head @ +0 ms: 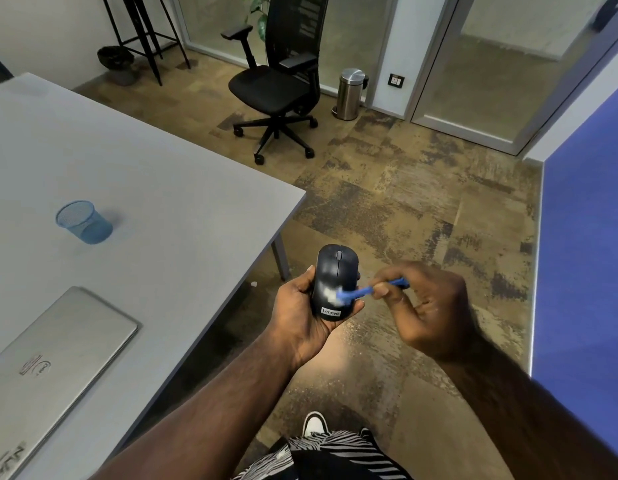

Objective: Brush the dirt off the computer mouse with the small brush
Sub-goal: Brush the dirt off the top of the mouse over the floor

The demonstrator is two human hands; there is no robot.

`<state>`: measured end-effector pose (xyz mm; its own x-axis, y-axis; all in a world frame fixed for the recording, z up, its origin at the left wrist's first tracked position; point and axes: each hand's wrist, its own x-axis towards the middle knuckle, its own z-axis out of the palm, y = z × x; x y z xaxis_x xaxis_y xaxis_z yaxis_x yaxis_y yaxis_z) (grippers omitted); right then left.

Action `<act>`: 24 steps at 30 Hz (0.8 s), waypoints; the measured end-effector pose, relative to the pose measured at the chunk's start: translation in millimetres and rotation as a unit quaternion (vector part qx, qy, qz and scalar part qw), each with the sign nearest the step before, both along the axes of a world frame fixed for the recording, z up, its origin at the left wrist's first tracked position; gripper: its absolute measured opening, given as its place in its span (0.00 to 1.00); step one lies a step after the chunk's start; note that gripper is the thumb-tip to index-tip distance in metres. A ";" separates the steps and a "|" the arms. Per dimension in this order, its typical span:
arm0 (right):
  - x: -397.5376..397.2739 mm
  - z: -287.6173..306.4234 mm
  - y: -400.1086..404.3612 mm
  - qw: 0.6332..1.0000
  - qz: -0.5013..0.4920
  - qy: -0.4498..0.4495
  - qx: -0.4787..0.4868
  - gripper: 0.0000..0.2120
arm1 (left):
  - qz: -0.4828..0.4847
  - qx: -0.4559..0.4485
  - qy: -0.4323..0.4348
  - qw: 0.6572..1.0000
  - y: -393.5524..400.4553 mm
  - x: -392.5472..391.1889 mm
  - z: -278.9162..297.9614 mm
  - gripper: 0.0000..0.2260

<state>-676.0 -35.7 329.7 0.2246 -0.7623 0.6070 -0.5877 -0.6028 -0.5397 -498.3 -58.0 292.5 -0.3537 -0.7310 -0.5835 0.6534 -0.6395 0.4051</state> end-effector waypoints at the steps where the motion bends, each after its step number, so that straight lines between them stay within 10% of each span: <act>1: 0.5 -0.5 2.1 1.000 0.021 0.014 0.006 0.07 | 0.003 0.001 0.002 1.000 0.5 0.2 0.0 0.23; 24: -1.2 5.3 -18.4 0.997 -0.074 -0.032 0.021 0.07 | -0.067 -0.047 -0.036 0.996 8.0 -3.7 5.5 0.20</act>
